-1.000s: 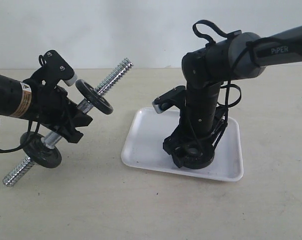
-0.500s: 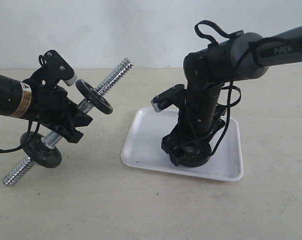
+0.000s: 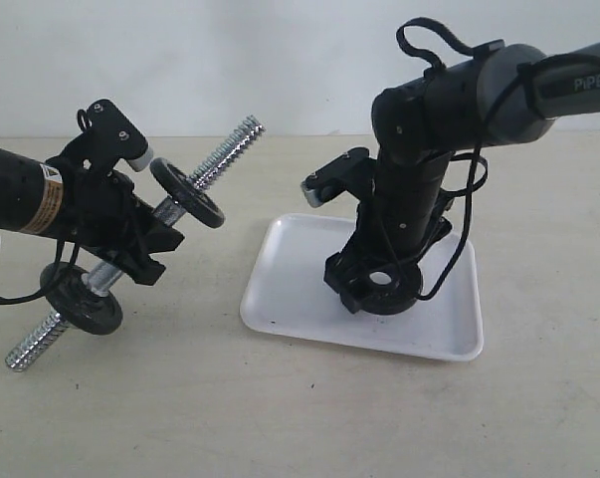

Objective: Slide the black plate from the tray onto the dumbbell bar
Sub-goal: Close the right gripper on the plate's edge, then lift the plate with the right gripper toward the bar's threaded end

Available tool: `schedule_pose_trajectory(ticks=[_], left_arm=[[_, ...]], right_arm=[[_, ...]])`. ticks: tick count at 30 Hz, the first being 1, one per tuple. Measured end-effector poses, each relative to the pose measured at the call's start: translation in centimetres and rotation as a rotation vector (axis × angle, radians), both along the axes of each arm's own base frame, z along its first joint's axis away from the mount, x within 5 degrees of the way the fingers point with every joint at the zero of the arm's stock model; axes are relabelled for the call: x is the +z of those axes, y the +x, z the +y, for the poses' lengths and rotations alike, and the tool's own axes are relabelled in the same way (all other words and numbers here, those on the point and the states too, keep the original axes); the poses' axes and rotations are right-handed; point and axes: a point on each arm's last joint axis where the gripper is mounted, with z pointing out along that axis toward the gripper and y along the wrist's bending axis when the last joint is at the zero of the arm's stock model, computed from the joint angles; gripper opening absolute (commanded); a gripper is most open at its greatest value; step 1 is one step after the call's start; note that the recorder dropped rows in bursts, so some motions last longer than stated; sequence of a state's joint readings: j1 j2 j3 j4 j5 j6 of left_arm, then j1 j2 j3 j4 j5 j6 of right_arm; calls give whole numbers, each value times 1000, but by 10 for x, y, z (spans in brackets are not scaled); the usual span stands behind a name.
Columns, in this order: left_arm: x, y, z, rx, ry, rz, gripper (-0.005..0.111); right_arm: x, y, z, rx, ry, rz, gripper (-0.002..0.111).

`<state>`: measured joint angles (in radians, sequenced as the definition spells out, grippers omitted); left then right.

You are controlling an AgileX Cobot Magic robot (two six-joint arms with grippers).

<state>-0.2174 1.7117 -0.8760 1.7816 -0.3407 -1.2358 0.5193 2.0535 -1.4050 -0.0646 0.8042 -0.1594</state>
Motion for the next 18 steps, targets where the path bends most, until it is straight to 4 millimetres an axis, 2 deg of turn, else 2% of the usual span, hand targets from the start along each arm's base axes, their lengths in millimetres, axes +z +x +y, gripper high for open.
schedule_pose_trajectory(ticks=[7,10,13,18], left_arm=[[0,0,0,0,0,0,4],[0,0,0,0,0,0,4],[0,0,0,-12,10,-8,4],[-3,-3,0,-73,52,-32,4]], right_arm=[[32,-5,-6,19,-13,-51,0],[56,-5,-20,-5,-5,-85,0],[71,-5,-33,-22,12,-94,0],[94,-8,-47,-26,153,-78,0]])
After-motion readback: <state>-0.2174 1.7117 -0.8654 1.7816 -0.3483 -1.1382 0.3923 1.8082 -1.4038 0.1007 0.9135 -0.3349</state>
